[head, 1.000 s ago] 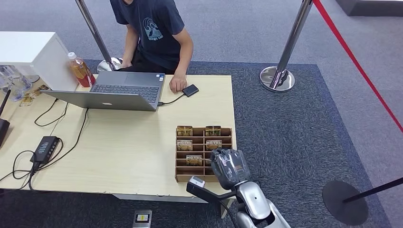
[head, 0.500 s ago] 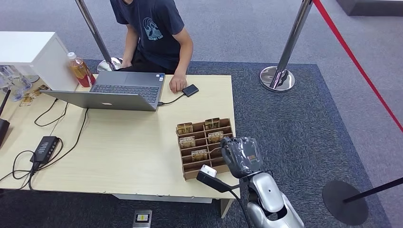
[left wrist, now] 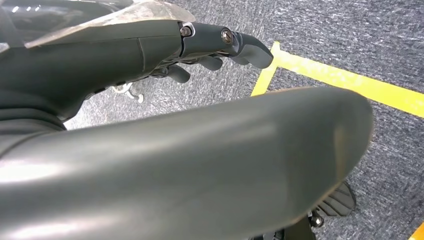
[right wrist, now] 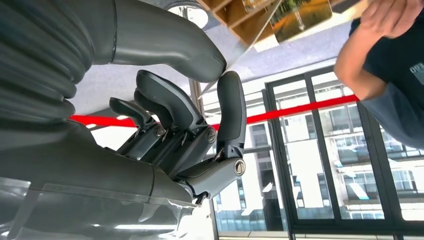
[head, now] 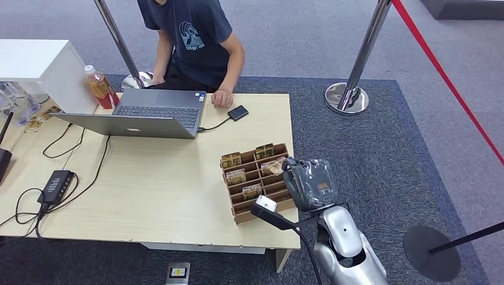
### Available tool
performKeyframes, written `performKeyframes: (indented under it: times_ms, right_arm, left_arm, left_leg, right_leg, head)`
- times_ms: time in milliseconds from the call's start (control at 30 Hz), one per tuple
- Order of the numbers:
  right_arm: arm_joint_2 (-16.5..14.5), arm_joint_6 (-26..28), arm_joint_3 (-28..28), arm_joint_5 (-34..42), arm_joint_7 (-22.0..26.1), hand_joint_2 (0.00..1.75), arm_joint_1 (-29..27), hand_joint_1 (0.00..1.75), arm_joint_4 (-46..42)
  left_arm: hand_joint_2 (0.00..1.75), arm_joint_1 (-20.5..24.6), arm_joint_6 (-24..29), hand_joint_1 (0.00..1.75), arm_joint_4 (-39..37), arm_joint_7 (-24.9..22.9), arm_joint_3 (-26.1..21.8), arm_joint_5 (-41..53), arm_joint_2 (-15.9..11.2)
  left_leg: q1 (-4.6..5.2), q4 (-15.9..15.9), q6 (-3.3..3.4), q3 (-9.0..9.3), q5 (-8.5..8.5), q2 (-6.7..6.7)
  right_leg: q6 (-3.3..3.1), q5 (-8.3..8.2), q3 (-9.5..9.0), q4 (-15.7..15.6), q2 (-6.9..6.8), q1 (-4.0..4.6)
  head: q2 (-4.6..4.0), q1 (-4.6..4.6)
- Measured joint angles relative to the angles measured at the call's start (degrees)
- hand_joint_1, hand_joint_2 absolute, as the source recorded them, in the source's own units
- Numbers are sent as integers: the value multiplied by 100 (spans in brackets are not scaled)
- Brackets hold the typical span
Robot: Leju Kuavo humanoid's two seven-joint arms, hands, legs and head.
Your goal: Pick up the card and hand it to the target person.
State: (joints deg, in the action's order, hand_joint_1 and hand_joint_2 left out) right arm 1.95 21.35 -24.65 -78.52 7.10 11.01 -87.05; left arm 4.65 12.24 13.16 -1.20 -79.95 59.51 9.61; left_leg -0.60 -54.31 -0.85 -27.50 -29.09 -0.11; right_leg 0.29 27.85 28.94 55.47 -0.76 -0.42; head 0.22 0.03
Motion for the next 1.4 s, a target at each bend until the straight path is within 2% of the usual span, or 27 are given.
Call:
performKeyframes:
  times_ms: [200,333,533,733,1400]
  right_arm:
    - [-120,8,-2,-4,15,175,201,175,-70]
    - [-295,39,-8,123,42,175,559,175,59]
    - [-621,158,-21,204,89,175,1221,175,579]
    - [-878,337,-42,70,-65,175,1681,175,1238]
    - [-1003,672,-41,23,-163,175,1835,175,2175]
  left_arm:
    - [0,2,-51,0,0,45,9,67,-7]
    - [0,9,-115,0,0,70,34,154,-31]
    - [0,23,-125,0,0,82,80,225,-71]
    - [0,28,-199,0,0,136,139,328,-122]
    - [0,27,-233,0,0,113,266,500,-234]
  left_leg:
    - [0,0,-2,0,2,0]
    - [0,0,-5,1,5,1]
    - [0,0,-10,0,11,1]
    - [-1,0,-11,-1,14,0]
    - [-1,0,-11,-2,14,-1]
  right_leg:
    - [0,-1,0,3,0,0]
    - [-2,-2,1,8,0,0]
    - [-6,-4,3,12,0,0]
    - [-7,-5,5,13,0,1]
    - [-7,-5,7,14,0,1]
  head:
    - [0,1]
    - [0,1]
    - [0,0]
    - [0,-1]
    - [0,-1]
